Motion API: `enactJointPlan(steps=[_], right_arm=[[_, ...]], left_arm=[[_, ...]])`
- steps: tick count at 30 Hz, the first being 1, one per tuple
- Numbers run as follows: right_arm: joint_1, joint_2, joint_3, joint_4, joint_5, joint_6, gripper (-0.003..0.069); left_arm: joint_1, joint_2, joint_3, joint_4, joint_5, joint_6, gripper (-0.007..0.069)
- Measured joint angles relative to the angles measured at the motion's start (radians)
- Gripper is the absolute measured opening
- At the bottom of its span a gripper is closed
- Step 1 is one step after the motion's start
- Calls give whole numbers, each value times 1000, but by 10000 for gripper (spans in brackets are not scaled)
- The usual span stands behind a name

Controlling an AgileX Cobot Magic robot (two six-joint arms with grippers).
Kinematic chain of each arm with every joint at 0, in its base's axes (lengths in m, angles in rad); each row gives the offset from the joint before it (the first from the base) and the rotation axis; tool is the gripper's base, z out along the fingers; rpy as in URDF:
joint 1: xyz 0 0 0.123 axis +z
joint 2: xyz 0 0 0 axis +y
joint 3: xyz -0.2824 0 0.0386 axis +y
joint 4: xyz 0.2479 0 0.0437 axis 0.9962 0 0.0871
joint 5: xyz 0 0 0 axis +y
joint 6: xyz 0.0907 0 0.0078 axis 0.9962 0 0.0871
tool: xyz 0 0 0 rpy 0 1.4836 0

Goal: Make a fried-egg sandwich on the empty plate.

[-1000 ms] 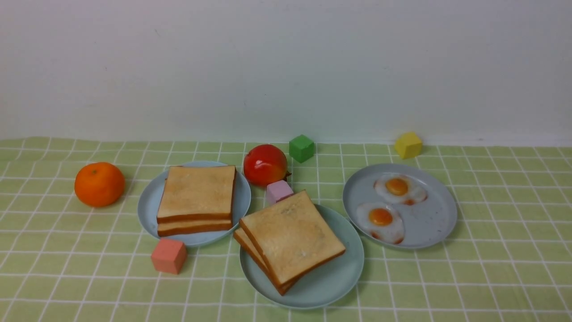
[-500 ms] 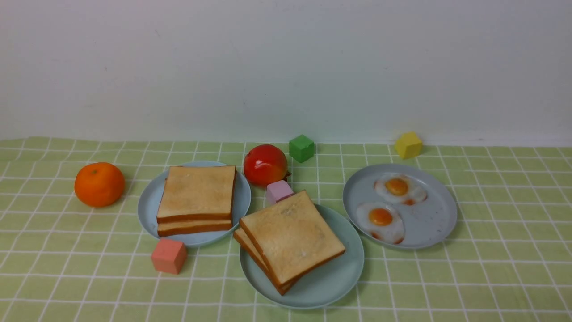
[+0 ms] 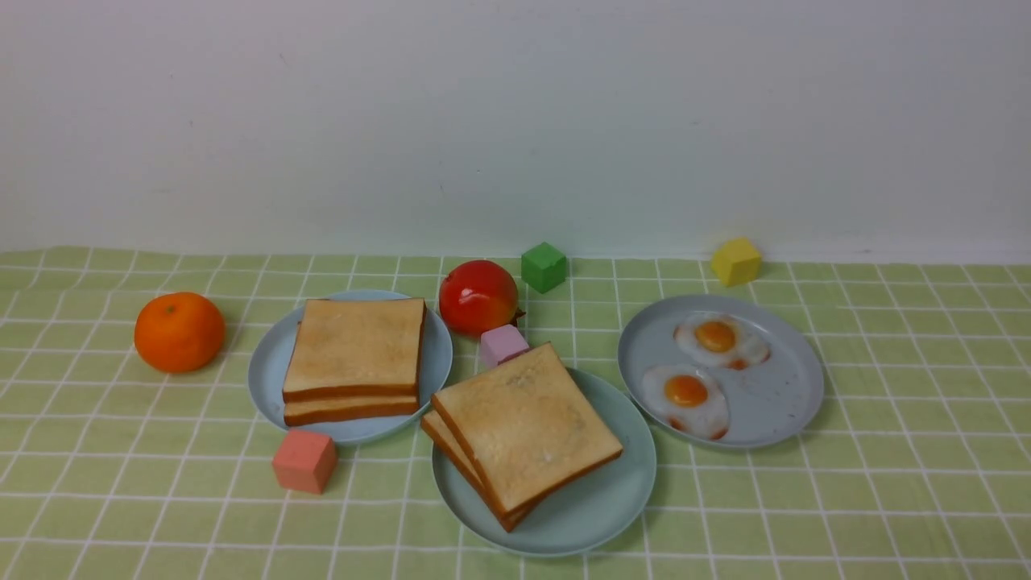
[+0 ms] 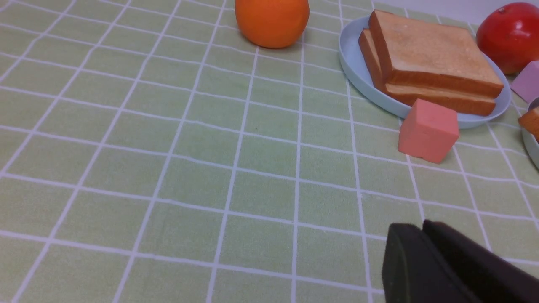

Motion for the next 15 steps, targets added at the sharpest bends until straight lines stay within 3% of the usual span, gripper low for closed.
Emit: enactJointPlan(steps=[15], right_arm=[[0, 0, 0, 0, 0, 0, 238]], left_arm=[[0, 0, 0, 0, 0, 0, 66]])
